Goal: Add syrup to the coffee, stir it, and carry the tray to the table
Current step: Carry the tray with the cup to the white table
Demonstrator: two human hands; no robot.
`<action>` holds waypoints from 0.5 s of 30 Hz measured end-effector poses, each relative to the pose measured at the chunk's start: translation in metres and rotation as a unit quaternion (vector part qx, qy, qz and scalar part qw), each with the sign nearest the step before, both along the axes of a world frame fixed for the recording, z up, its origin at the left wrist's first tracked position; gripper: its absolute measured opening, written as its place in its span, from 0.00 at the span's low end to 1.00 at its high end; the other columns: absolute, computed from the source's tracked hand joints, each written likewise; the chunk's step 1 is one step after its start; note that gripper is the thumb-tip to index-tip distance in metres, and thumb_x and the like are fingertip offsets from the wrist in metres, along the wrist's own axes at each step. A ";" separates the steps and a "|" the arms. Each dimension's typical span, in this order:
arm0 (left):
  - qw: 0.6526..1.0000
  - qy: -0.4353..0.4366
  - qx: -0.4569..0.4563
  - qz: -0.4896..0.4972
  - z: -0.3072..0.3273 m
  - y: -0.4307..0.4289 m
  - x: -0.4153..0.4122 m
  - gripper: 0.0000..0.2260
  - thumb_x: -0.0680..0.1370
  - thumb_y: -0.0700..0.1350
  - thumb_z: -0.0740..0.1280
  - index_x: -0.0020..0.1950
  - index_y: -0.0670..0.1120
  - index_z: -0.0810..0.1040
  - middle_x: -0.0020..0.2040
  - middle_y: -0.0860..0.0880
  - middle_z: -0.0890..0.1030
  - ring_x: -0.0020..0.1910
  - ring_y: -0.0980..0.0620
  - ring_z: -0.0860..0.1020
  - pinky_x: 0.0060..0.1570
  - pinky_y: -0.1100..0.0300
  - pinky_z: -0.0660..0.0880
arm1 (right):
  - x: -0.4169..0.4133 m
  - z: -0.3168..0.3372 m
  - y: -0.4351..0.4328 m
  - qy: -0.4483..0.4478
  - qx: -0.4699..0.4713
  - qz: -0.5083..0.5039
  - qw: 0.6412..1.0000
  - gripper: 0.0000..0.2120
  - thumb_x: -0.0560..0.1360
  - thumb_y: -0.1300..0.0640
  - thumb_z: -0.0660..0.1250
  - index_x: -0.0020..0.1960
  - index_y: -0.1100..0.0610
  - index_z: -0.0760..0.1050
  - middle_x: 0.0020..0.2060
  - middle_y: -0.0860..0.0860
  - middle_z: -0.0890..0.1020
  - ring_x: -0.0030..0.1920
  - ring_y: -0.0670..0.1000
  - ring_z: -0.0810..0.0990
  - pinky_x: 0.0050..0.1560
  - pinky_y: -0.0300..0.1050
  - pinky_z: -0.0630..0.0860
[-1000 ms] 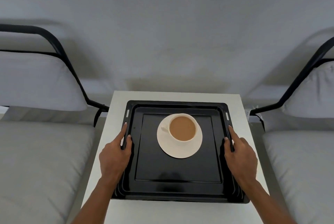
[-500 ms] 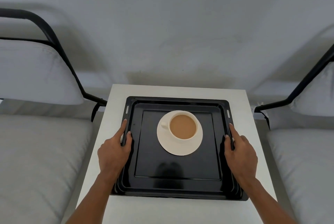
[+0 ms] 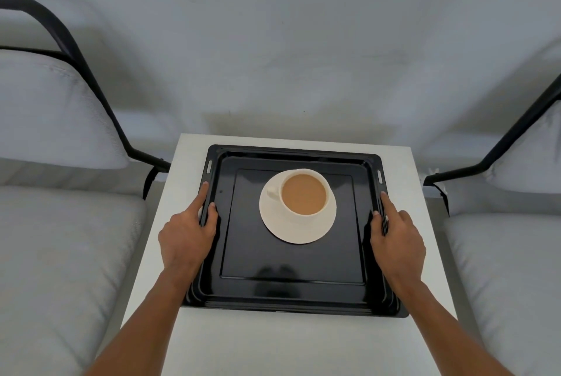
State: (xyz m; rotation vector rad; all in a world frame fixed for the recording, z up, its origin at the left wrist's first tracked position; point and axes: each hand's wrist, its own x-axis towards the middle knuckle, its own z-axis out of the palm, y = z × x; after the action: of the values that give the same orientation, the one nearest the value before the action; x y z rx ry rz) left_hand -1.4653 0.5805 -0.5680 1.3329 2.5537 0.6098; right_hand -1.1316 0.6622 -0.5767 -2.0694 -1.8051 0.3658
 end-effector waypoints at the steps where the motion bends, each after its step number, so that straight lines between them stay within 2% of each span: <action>1: 1.000 0.001 0.000 -0.002 0.000 0.001 0.000 0.22 0.82 0.53 0.62 0.77 0.58 0.69 0.23 0.50 0.68 0.25 0.49 0.71 0.31 0.58 0.70 | -0.001 0.000 0.001 -0.003 0.000 0.000 1.000 0.22 0.83 0.52 0.60 0.77 0.50 0.68 0.45 0.56 0.79 0.39 0.54 0.75 0.39 0.46 0.71; 5: 1.000 -0.001 -0.006 0.005 0.001 0.002 0.000 0.21 0.82 0.52 0.62 0.76 0.58 0.70 0.24 0.49 0.69 0.26 0.47 0.72 0.31 0.57 0.70 | -0.002 -0.001 0.004 -0.007 -0.004 0.006 1.000 0.22 0.84 0.51 0.59 0.77 0.49 0.68 0.45 0.56 0.78 0.39 0.55 0.75 0.38 0.47 0.71; 10: 0.999 0.029 -0.034 -0.020 -0.001 0.002 -0.001 0.22 0.84 0.53 0.58 0.79 0.57 0.64 0.26 0.48 0.72 0.28 0.43 0.75 0.32 0.54 0.73 | 0.000 0.002 0.004 -0.021 -0.025 0.019 0.999 0.23 0.84 0.51 0.59 0.78 0.48 0.65 0.49 0.57 0.75 0.40 0.56 0.76 0.38 0.46 0.72; 13: 0.998 0.049 -0.045 -0.020 -0.003 -0.001 -0.005 0.24 0.85 0.53 0.55 0.81 0.53 0.59 0.31 0.43 0.79 0.32 0.40 0.77 0.35 0.53 0.71 | 0.001 0.011 0.000 -0.063 -0.058 0.050 0.995 0.26 0.83 0.51 0.59 0.80 0.49 0.60 0.53 0.58 0.72 0.47 0.59 0.77 0.39 0.47 0.72; 15: 0.997 0.058 -0.049 0.012 0.000 -0.007 -0.009 0.26 0.85 0.54 0.54 0.82 0.48 0.58 0.41 0.37 0.83 0.40 0.36 0.81 0.39 0.49 0.73 | 0.001 0.016 -0.007 -0.082 -0.085 0.063 0.991 0.28 0.83 0.52 0.59 0.81 0.50 0.56 0.58 0.60 0.71 0.54 0.60 0.76 0.40 0.51 0.74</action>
State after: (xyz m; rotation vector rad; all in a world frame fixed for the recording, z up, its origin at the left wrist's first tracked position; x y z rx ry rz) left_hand -1.4745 0.5732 -0.5684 1.3429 2.6574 0.4175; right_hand -1.1301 0.6554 -0.5607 -2.1590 -2.0734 0.4072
